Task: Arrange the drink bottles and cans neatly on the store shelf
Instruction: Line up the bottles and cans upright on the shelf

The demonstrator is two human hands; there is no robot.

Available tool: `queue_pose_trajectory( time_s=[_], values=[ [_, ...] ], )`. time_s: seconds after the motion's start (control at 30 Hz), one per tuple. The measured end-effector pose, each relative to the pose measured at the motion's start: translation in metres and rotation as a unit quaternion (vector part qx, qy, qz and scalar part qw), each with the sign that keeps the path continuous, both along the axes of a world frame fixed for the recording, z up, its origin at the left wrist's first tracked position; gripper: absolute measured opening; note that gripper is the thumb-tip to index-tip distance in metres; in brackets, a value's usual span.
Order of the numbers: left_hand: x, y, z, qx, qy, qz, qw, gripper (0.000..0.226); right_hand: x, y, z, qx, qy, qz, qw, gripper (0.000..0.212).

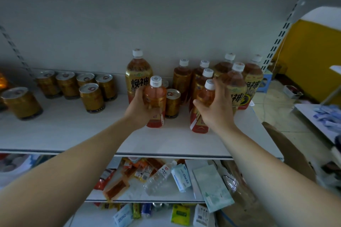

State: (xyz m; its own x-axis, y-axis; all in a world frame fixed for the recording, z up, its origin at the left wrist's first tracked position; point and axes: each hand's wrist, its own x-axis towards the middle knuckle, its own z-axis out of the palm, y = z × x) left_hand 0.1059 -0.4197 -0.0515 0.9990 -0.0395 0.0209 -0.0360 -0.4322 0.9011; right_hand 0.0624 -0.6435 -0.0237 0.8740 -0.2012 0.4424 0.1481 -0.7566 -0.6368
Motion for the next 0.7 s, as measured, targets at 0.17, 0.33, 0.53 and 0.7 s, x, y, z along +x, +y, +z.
queue_pose_trajectory(
  time_s=[0.17, 0.33, 0.53, 0.7],
  values=[
    [-0.035, -0.013, 0.001, -0.01, -0.013, -0.032, 0.999, 0.08, -0.005, -0.009, -0.007, 0.011, -0.016, 0.02, 1.0, 0.075],
    [-0.071, -0.057, 0.004, -0.03, -0.015, -0.059, 0.998, 0.082, -0.026, -0.029, -0.021, 0.064, 0.009, 0.032, 0.997, 0.072],
    [-0.082, -0.12, -0.007, -0.024, -0.044, -0.082, 0.995, 0.078, -0.046, -0.049, -0.025, 0.139, 0.018, 0.068, 0.988, 0.088],
    [-0.08, -0.133, -0.018, 0.018, -0.072, -0.097, 0.992, 0.095, -0.046, -0.049, -0.004, 0.103, 0.012, 0.107, 0.989, 0.078]
  ],
)
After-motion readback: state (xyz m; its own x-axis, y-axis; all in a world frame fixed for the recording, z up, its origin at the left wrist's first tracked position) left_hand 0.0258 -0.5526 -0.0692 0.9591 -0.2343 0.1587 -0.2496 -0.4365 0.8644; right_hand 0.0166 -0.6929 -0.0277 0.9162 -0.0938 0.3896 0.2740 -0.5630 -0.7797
